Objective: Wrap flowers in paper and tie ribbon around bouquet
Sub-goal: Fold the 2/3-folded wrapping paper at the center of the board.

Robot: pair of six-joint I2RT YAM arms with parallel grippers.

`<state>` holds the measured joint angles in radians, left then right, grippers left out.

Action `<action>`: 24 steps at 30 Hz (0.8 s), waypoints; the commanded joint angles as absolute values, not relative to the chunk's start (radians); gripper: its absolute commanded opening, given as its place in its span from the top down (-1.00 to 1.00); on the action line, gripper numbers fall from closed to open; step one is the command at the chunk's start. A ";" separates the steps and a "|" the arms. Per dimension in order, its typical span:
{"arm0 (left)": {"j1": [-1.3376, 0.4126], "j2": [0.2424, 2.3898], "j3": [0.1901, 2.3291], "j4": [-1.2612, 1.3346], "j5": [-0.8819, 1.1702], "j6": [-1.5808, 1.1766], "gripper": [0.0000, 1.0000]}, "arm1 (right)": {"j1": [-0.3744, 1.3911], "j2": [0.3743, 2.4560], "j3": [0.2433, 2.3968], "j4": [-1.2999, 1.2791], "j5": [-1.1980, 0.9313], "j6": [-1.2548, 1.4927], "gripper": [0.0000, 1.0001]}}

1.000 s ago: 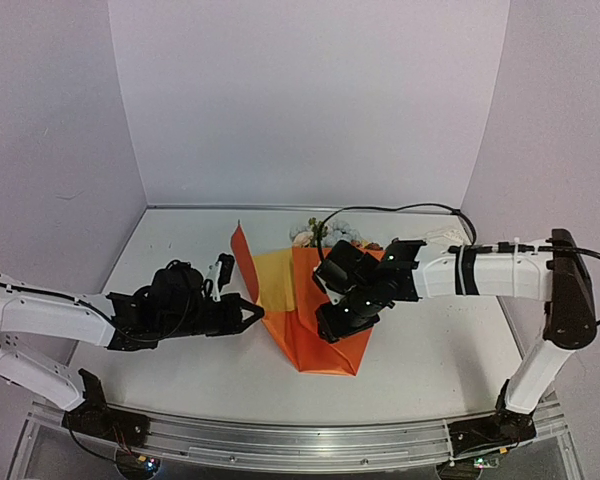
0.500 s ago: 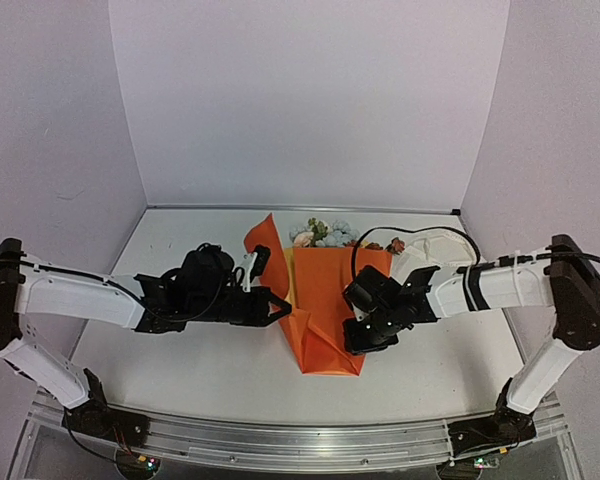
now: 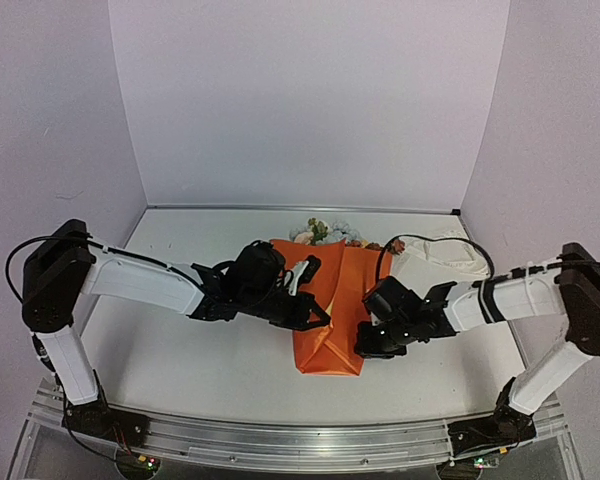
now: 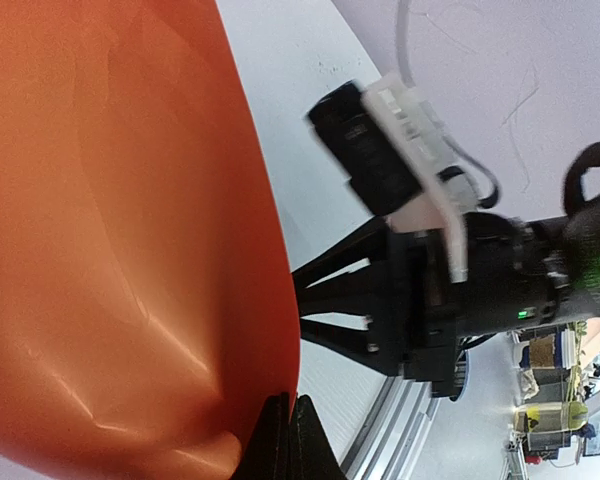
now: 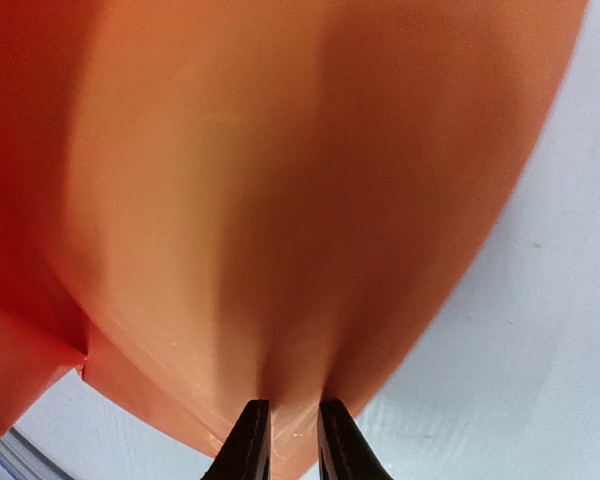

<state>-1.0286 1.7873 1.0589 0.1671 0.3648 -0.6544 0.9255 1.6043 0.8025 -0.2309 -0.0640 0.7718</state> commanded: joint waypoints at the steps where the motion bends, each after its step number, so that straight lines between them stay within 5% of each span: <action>1: -1.034 1.858 1.143 0.136 0.431 -0.634 0.99 | 0.914 1.422 0.738 -0.180 0.014 0.822 0.52; 15: -1.034 1.984 1.292 0.065 0.452 -0.612 0.98 | 0.751 1.423 0.911 -0.212 -0.229 0.754 -0.30; 24: -1.034 2.028 1.358 0.037 0.473 -0.592 0.98 | 0.690 1.563 0.990 -0.212 -0.287 0.776 -0.15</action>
